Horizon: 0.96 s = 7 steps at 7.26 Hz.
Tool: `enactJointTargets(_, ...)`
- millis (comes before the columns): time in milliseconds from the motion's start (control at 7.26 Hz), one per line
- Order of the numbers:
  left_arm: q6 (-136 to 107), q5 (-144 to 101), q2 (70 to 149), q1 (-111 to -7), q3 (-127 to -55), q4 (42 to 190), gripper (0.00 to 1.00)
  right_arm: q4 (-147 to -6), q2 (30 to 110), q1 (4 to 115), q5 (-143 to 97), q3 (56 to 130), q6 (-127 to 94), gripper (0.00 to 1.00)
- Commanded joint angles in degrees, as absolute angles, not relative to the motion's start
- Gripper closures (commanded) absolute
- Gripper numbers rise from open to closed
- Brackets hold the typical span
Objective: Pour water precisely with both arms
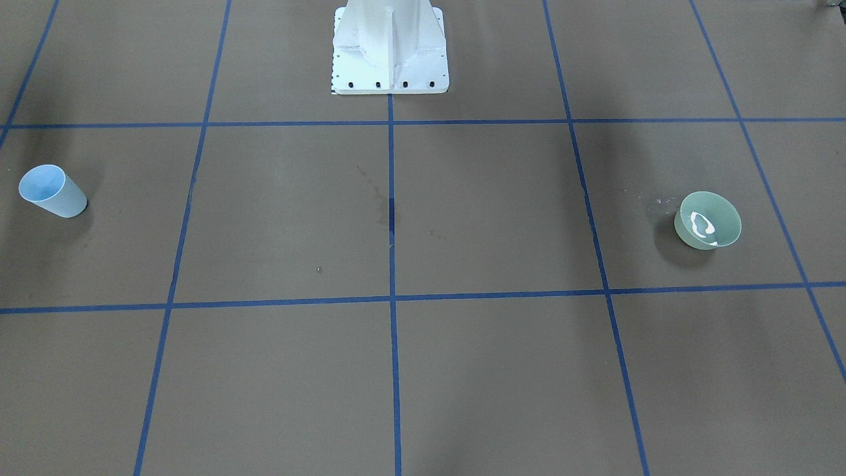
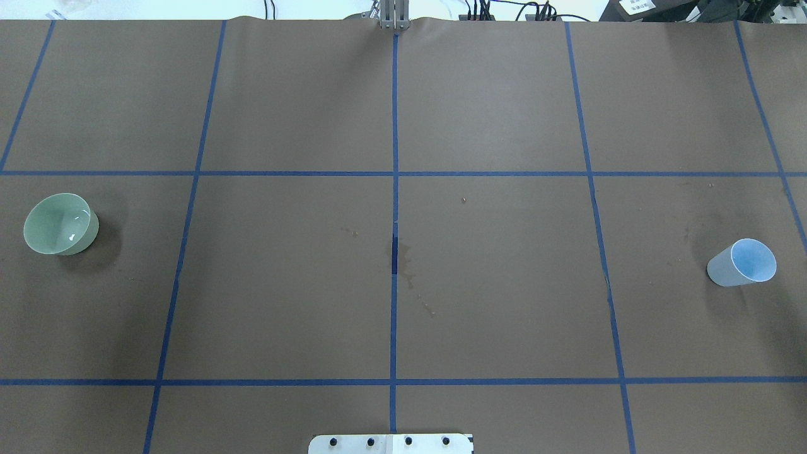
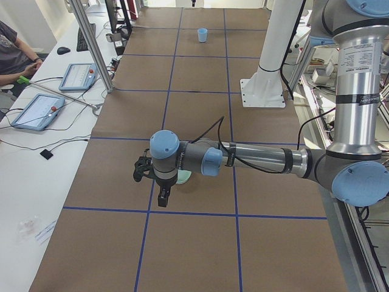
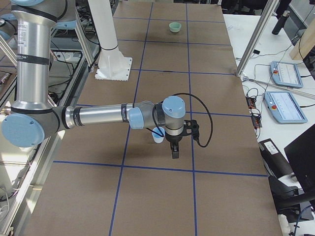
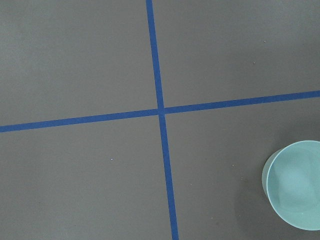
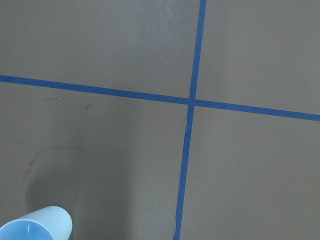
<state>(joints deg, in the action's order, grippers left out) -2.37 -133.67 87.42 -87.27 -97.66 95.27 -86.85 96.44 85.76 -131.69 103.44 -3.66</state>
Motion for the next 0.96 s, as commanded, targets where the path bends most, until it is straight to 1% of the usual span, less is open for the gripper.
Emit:
enactJointTargets(0,-2.29,-133.59,87.8,-87.1,-97.74,95.45,0.0,-86.84,96.59,85.78,-131.92,103.36,-3.69,0.0)
enactJointTargets(413,-2.29,-133.68,87.01,-87.19,-98.88,95.27,0.0,-86.84,96.68,85.78,-131.58,103.36,-3.6,0.01)
enactJointTargets(827,-2.37,-133.42,86.75,-87.27,-98.17,95.19,0.0,-86.84,96.68,86.22,-131.13,103.45,-3.69,0.0)
